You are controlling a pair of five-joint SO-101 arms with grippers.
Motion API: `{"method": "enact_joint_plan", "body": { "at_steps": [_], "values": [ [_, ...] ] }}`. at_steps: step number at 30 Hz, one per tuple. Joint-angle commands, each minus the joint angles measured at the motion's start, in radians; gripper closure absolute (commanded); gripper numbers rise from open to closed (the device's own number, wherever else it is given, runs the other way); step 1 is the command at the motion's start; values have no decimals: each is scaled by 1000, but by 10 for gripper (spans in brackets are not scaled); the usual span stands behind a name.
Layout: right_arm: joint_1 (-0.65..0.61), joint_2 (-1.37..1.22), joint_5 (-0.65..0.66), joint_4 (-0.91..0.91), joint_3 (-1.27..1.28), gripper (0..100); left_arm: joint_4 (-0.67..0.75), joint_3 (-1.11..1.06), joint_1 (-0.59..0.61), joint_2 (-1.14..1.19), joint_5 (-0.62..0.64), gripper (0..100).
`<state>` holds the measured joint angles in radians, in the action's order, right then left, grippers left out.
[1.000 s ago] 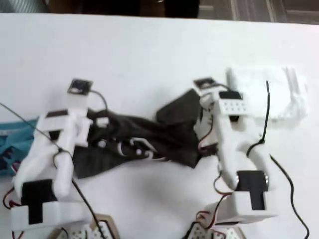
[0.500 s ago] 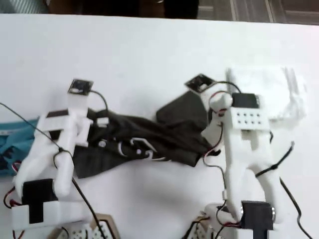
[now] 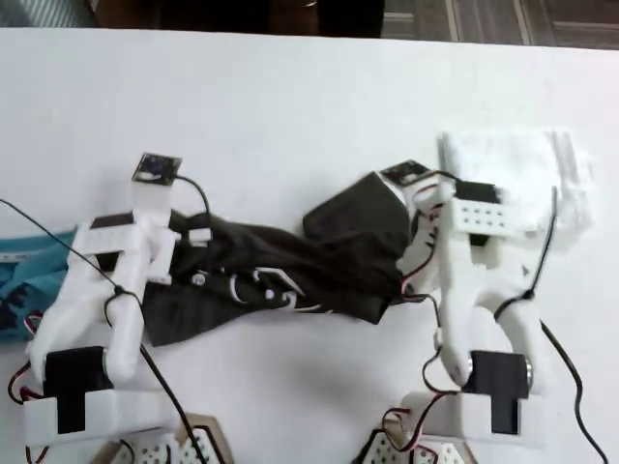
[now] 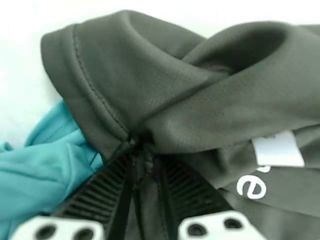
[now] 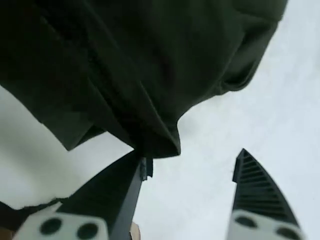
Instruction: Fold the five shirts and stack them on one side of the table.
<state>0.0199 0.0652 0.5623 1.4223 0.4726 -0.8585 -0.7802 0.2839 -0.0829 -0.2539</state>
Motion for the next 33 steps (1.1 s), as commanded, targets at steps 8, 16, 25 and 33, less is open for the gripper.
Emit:
{"method": "enact_joint_plan", "body": {
  "at_steps": [8, 16, 25, 33],
  "values": [
    [-5, -10, -184, -110, -14, 737, 3, 4, 9, 6, 5, 974],
    [2, -18, -293, -110, -115, 737, 3, 4, 8, 6, 5, 974],
    [-61, -117, -313, -99, -37, 737, 5, 4, 8, 6, 5, 974],
    [-171, -65, -158, 25, -17, 737, 5, 4, 8, 6, 5, 974]
  ]
}}
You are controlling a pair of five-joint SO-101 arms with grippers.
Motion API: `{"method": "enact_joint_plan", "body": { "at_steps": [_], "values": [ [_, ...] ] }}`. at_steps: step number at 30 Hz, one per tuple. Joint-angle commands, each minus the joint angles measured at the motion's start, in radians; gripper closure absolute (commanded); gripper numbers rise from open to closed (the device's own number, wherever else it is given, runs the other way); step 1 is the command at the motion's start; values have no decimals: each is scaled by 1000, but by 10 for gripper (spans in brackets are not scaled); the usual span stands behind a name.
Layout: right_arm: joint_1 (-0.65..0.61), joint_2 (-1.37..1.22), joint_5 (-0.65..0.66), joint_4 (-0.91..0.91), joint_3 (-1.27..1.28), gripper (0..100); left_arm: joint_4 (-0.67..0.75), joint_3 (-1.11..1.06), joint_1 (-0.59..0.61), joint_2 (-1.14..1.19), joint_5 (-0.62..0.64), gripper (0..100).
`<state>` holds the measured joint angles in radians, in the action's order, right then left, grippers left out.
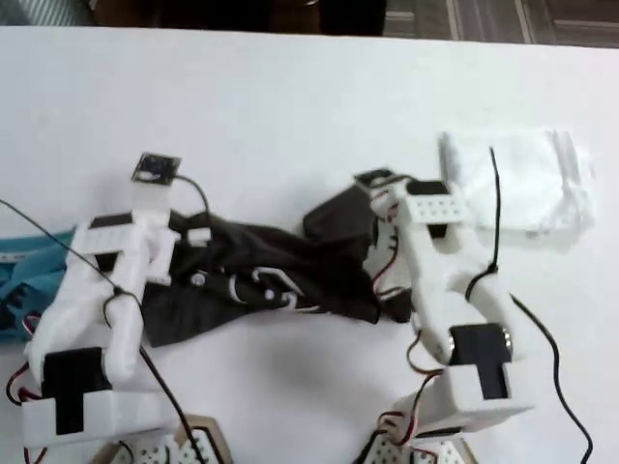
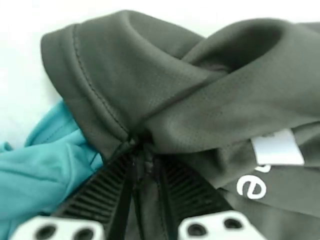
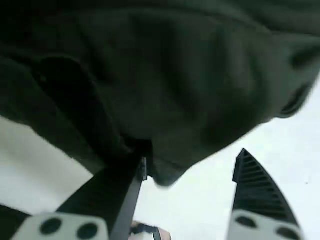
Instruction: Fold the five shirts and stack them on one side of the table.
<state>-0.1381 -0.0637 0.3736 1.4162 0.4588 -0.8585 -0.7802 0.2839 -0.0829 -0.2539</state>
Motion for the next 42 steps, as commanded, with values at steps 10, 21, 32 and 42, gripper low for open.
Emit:
{"method": "enact_joint_plan", "body": {
  "at_steps": [10, 21, 32, 42],
  "values": [
    [-18, 81, 29, -82, 153, 737, 5, 4, 8, 6, 5, 974],
    [-19, 81, -28, -142, 192, 737, 5, 4, 8, 6, 5, 974],
    [-44, 91, -28, -183, 180, 738, 5, 4, 8, 6, 5, 974],
    [-99, 82, -26, -96, 89, 738, 5, 4, 8, 6, 5, 974]
  ]
}}
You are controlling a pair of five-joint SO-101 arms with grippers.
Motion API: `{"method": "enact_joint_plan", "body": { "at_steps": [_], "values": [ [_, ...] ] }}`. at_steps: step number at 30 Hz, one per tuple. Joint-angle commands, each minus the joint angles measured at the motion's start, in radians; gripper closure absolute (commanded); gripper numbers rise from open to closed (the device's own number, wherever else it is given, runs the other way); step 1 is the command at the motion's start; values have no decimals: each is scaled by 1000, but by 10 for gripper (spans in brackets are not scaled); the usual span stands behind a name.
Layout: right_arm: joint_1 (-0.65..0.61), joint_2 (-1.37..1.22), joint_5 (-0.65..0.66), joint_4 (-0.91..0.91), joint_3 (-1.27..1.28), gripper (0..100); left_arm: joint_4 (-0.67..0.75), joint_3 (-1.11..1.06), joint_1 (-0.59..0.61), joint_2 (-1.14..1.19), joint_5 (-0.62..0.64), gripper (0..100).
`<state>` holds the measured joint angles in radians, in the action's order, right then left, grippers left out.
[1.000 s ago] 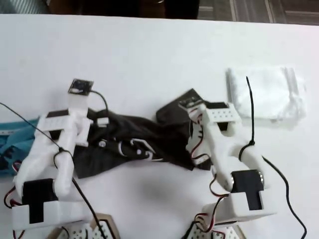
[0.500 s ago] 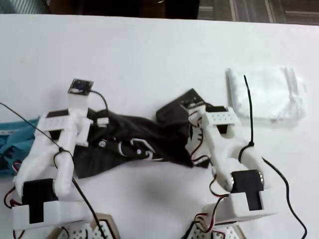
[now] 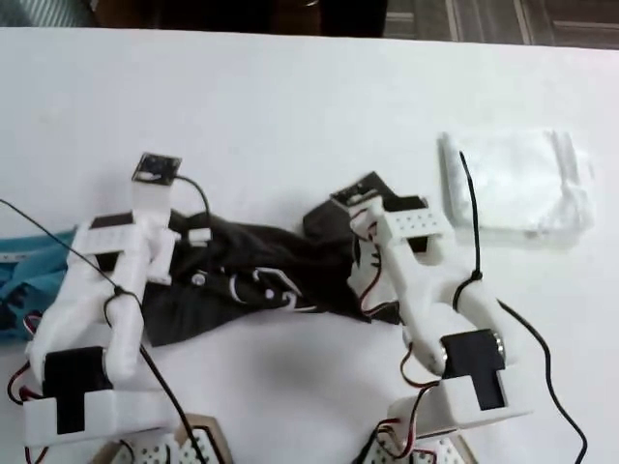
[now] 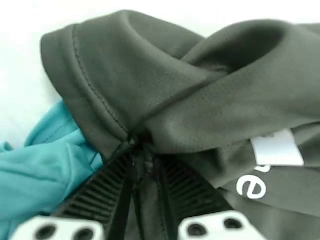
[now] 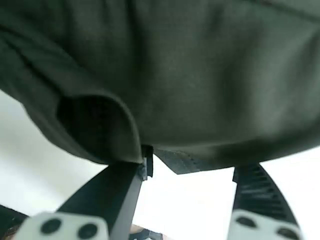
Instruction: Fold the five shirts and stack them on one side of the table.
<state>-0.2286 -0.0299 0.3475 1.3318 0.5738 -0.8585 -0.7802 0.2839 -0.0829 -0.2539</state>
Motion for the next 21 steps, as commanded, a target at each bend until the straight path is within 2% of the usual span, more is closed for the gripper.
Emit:
{"method": "enact_joint_plan", "body": {
  "at_steps": [1, 4, 6, 11, 13, 17, 21],
  "values": [
    [-8, 47, 0, -28, -14, 738, 6, 4, 8, 6, 5, 974],
    [-8, 47, 0, -90, 44, 743, 6, 4, 8, 6, 5, 974],
    [-8, 47, 0, -125, 81, 783, 6, 4, 8, 6, 5, 974],
    [12, 47, -5, -170, 112, 988, 6, 4, 8, 6, 5, 974],
    [33, 48, -2, -165, 110, 964, 6, 4, 8, 6, 5, 974],
    [113, 59, -2, -157, 95, 978, 6, 4, 8, 6, 5, 974],
    [186, 58, 0, -79, 12, 978, 6, 4, 8, 6, 5, 974]
  ]
}}
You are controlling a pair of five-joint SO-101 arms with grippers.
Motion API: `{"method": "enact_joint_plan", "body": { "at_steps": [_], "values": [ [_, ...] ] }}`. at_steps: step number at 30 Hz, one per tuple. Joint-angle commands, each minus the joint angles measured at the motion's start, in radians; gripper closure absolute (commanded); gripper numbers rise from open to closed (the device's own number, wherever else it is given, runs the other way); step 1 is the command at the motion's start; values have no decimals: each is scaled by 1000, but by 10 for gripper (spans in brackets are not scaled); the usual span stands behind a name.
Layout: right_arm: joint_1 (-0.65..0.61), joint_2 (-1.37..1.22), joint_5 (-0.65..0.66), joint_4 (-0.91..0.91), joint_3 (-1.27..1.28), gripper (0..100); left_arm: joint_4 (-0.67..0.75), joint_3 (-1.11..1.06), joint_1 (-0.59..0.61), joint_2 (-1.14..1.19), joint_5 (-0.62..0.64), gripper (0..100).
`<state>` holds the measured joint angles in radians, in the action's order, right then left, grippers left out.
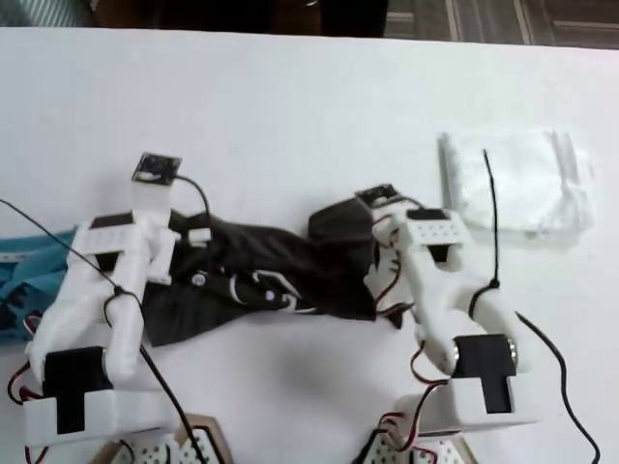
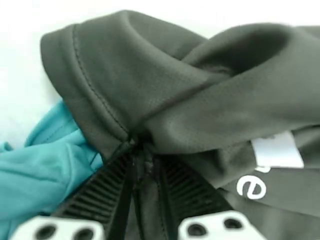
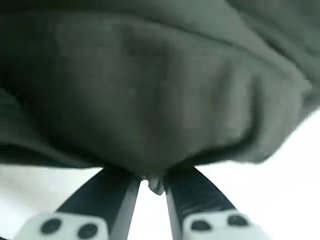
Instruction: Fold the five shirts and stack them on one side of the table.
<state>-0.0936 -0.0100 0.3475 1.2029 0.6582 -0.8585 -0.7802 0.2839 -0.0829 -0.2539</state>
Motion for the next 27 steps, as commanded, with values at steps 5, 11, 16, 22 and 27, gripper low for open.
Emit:
{"method": "enact_joint_plan", "body": {
  "at_steps": [5, 11, 16, 22, 27],
  "values": [
    [74, 30, 0, 133, -157, 844, 6, 4, 8, 6, 5, 974],
    [68, 28, 0, 134, -129, 775, 6, 5, 8, 6, 5, 974],
    [68, 28, -2, 94, -71, 794, 6, 7, 8, 6, 5, 974],
    [68, 28, -2, 21, -57, 827, 6, 7, 9, 8, 5, 974],
    [76, 30, -6, 25, -57, 975, 6, 7, 9, 8, 5, 974]
  ]
}}
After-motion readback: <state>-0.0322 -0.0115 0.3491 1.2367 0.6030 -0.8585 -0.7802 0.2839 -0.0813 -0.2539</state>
